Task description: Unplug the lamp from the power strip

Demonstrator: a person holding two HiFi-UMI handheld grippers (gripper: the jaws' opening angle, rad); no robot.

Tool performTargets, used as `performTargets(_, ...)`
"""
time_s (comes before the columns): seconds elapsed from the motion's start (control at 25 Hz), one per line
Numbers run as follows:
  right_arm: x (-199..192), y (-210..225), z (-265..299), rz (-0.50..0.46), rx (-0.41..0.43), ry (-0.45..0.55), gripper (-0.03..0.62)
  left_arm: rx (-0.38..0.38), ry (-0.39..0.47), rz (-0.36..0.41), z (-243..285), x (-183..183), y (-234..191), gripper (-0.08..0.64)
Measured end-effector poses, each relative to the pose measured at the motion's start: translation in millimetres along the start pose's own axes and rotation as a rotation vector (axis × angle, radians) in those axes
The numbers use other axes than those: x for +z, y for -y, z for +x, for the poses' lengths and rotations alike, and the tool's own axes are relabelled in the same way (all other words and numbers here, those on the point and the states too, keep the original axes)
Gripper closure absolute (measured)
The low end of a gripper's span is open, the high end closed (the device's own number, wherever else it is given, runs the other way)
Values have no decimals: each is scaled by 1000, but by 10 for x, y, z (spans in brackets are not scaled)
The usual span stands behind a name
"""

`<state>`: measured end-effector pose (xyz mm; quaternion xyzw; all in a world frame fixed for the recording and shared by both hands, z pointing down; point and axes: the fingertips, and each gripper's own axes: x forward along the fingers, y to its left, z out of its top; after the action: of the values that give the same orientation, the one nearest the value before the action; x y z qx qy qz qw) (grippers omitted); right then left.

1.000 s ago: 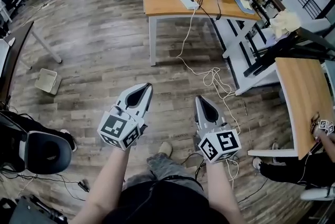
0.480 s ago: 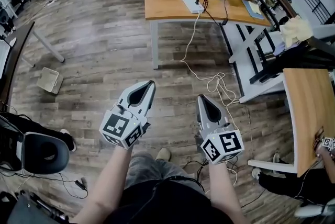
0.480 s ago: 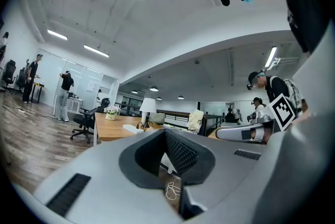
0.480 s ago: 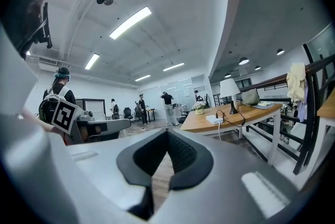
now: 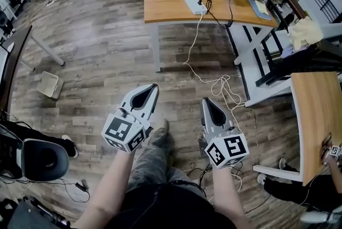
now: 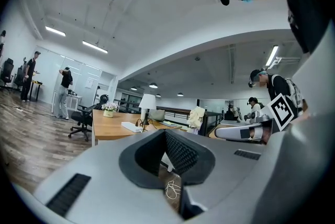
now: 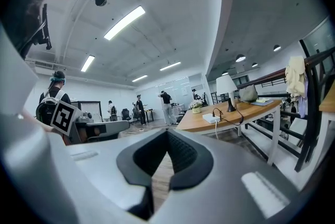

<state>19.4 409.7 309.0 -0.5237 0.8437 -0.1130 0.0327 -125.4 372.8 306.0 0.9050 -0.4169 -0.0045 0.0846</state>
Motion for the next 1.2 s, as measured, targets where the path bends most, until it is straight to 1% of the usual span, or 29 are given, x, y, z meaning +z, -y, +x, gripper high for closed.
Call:
performTargets(0.2,87,312,199,-11,-33,0,584,-25,3,-10,430,14,-124,565)
performTargets(0.52,293,809,696,-10,-93,5,584,-76,8,3,1111,188,-402,565)
performTargets(0.68,336,967,982,-16,-101,-3,584,-86,15,-10,1407,251,-628,565)
performTargets(0.88,406,1145,1370,-7,-109,2,584,-101,19,-2,1747,327,-873,565)
performTargets(1.2,479,1305,1891,-17,-113,10,584,-124,30,-12,2136,367,-1229,565)
